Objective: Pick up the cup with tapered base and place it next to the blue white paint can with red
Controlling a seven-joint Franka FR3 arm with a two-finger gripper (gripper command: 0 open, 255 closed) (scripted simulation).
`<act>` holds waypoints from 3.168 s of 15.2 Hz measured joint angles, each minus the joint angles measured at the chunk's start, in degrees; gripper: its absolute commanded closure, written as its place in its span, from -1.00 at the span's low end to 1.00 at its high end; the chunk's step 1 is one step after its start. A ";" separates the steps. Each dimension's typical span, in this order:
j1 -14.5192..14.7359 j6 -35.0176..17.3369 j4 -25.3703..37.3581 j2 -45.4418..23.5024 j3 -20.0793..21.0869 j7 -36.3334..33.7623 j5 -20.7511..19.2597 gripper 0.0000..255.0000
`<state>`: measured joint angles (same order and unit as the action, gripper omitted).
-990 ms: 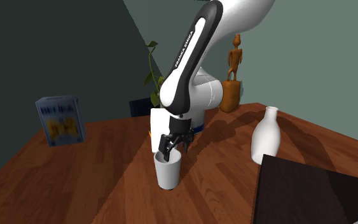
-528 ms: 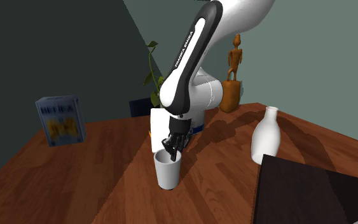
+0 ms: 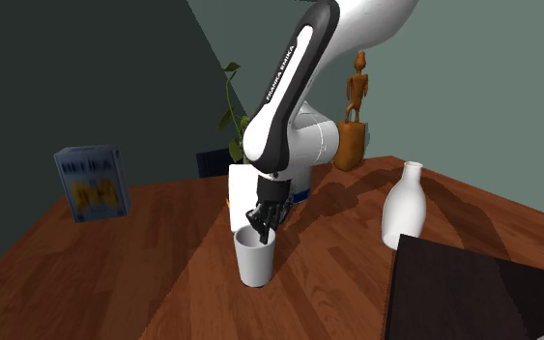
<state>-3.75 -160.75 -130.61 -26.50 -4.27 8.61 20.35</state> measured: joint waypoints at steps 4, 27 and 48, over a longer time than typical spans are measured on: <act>0.89 2.07 -0.67 2.75 -1.11 -1.15 -1.18 1.00; 3.87 17.19 -0.99 18.62 -5.68 -8.58 -9.84 1.00; 4.00 32.52 5.01 28.35 -6.27 -12.77 -14.52 1.00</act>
<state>0.25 -128.23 -125.59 1.86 -10.54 -4.16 5.83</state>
